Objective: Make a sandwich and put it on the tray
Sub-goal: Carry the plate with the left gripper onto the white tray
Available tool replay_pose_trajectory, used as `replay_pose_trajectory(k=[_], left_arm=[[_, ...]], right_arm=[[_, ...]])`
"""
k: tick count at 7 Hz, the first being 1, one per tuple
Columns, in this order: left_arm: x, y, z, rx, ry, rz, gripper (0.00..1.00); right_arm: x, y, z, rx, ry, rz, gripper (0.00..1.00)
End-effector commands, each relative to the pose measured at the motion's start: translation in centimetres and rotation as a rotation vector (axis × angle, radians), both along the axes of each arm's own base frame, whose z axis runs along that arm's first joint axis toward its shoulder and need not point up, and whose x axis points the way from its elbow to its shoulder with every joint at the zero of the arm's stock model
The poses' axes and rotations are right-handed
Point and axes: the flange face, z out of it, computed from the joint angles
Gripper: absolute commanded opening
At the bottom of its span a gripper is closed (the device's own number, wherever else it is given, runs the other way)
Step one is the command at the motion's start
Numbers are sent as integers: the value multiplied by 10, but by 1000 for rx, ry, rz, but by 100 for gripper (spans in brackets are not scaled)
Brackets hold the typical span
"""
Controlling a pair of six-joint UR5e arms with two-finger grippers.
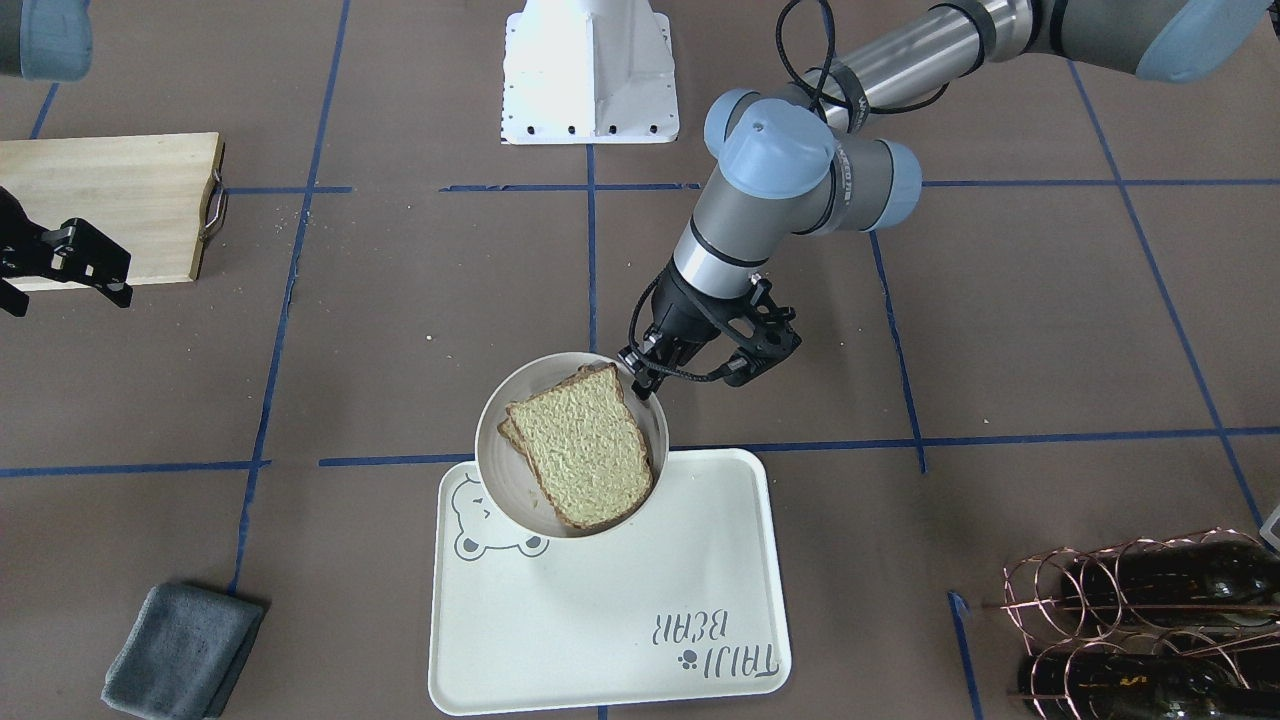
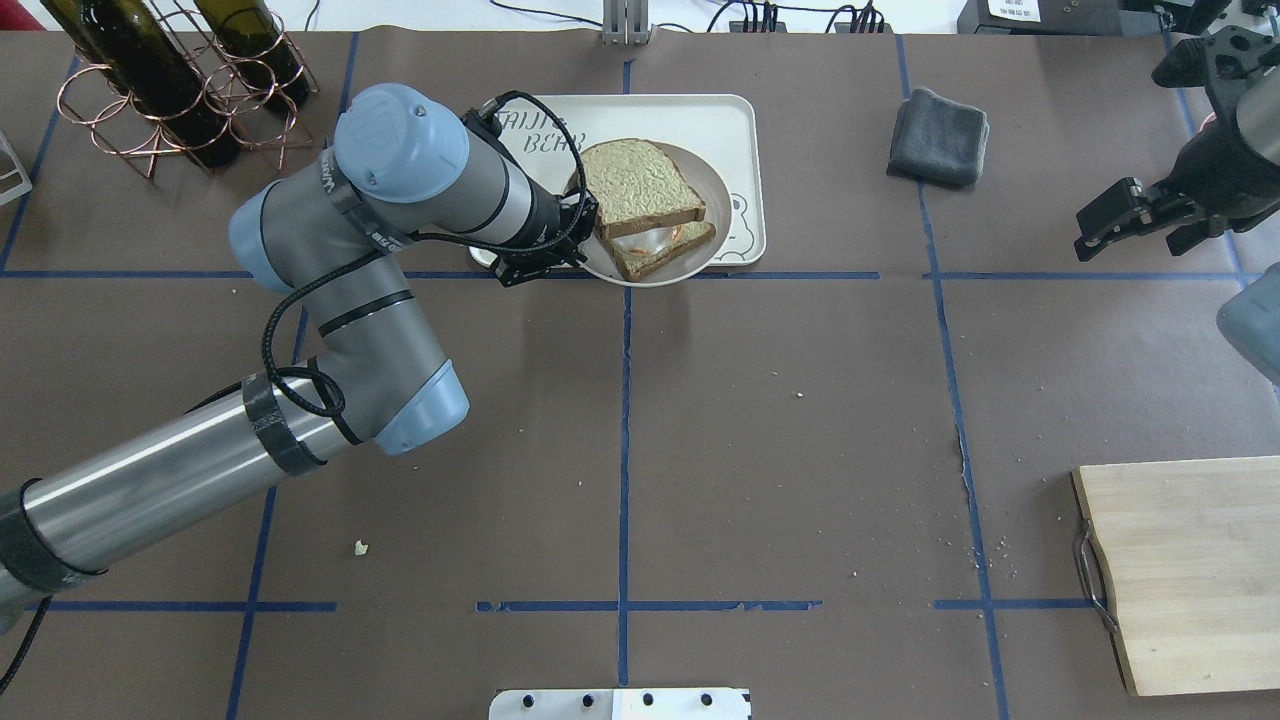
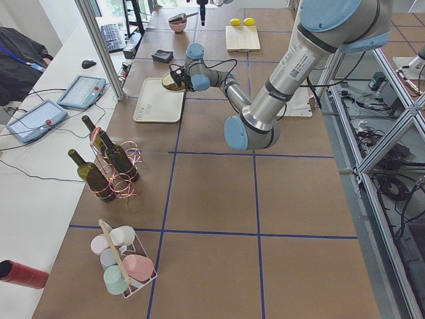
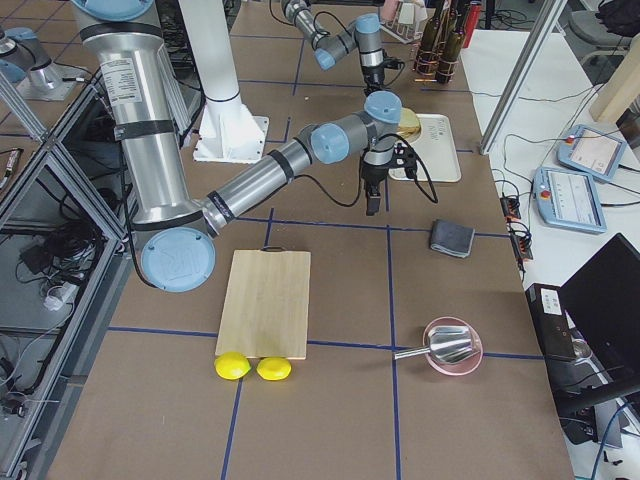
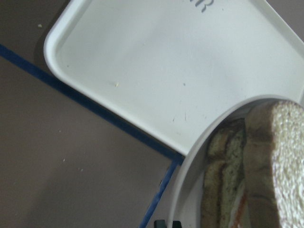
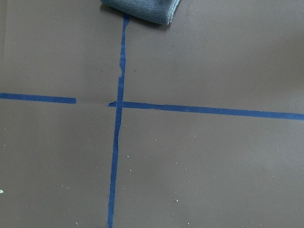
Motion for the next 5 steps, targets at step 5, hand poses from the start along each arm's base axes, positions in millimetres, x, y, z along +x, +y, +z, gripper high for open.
replay_pose_trajectory(k=[5], left_arm=[[33, -70, 46, -147, 44, -214, 0]], right_arm=[[1, 1, 4, -13, 4, 7, 100]])
